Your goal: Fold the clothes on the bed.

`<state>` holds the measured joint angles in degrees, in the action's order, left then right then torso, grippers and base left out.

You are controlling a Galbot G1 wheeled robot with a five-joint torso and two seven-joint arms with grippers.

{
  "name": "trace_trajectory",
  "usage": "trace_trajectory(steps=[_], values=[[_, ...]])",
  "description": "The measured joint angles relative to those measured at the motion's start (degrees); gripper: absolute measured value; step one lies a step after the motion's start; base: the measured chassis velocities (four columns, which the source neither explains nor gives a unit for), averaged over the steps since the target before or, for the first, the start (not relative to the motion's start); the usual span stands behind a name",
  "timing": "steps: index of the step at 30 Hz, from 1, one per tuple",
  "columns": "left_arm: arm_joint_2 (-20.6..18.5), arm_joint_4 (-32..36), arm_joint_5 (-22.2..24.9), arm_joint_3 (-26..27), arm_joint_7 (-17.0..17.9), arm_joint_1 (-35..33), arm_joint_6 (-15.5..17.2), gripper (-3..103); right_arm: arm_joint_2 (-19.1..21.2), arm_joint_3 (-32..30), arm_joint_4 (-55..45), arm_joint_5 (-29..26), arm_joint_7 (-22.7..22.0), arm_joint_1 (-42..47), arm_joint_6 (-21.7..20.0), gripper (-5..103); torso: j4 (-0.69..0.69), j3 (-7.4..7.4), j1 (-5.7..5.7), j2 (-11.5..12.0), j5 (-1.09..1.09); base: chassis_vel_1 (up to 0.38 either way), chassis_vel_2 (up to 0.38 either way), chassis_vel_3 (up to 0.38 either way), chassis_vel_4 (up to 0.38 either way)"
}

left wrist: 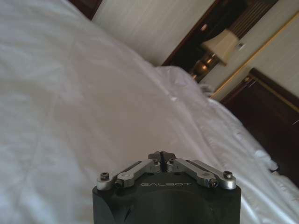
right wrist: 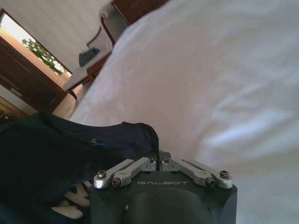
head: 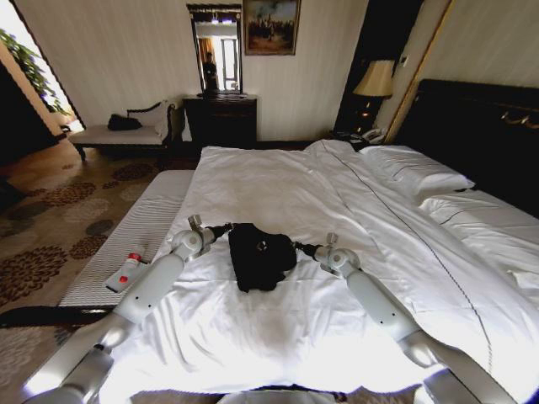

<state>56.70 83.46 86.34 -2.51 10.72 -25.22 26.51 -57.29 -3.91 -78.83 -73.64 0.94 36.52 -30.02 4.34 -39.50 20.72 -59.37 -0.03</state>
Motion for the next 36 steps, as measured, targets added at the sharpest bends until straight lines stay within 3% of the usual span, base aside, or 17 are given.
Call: trace_trajectory(steps=[9,17,26,36], values=[[-4.92,6.63,5.35,0.62,1.37,6.35,0.51,1,5.47,-1.45,-9.42,-5.63,-3.36,-4.44,-0.37,0,-0.02,0.0,-0.01,0.0,0.0,0.0,0.0,0.0,0.0],[-6.94,8.18,7.78,0.41,2.11,12.51,0.56,1,10.03,-0.77,-12.98,-10.14,-5.44,-11.9,-0.79,0,0.0,0.0,0.0,0.0,0.0,0.0,0.0,0.0,0.0],[-9.67,9.82,11.64,0.14,3.25,21.38,0.36,1,16.23,5.44,-14.0,-18.4,-8.11,-29.86,-1.61,0,-0.03,0.01,-0.01,0.0,-0.04,0.0,0.0,0.0,0.0],[-9.65,5.54,15.42,-4.34,3.57,33.22,0.59,1,16.59,12.47,-8.4,-21.84,-8.4,-41.3,-2.03,0,0.0,-0.01,0.01,0.01,0.03,0.0,0.0,0.0,0.0]])
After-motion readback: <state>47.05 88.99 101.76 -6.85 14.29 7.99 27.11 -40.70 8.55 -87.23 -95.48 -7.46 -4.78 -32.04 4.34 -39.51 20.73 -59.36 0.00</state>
